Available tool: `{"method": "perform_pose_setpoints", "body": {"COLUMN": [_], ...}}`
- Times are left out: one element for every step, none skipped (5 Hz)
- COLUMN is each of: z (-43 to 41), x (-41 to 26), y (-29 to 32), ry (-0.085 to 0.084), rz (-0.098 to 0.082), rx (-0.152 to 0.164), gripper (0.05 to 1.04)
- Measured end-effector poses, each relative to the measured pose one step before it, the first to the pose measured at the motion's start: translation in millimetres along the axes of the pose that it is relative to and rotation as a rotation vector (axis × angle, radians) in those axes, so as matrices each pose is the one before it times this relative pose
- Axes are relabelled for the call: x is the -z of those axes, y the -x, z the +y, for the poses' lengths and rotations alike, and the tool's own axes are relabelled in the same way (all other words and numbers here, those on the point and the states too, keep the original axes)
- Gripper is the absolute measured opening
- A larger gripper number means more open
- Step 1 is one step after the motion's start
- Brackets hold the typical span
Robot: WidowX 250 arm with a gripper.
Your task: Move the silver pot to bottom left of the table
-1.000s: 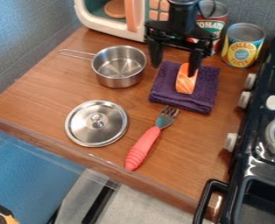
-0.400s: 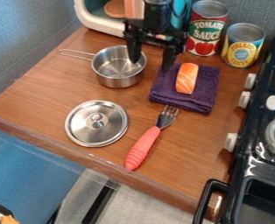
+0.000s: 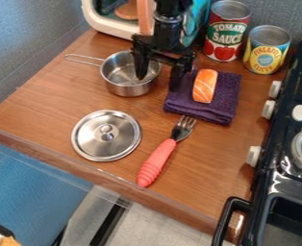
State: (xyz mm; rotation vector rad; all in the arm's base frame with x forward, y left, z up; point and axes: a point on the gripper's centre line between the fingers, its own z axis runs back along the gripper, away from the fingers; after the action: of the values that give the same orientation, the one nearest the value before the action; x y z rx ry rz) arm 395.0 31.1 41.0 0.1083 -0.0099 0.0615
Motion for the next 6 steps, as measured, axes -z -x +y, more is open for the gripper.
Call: {"method": "perform_pose_setpoints", "body": {"z": [3.35, 3.58, -0.05, 2.51, 6.01, 16.78], "x": [8.55, 0.71, 0.11, -5.59, -13.37, -8.19], "y": [-3.09, 0.19, 1.08, -0.86, 3.94, 14.82], "ry": [-0.0008, 0.0080, 0.0080, 0.0187, 0.0029, -0.0052], "rz": [0.0164, 0.0065, 0.0069, -0.0164, -0.0295, -0.0015], "rx": [-0.0097, -0.0070, 0.0024, -0.0093, 0.0111, 0.0226], "gripper": [0.701, 0.370, 0.157, 0.083, 0.082, 0.082]}}
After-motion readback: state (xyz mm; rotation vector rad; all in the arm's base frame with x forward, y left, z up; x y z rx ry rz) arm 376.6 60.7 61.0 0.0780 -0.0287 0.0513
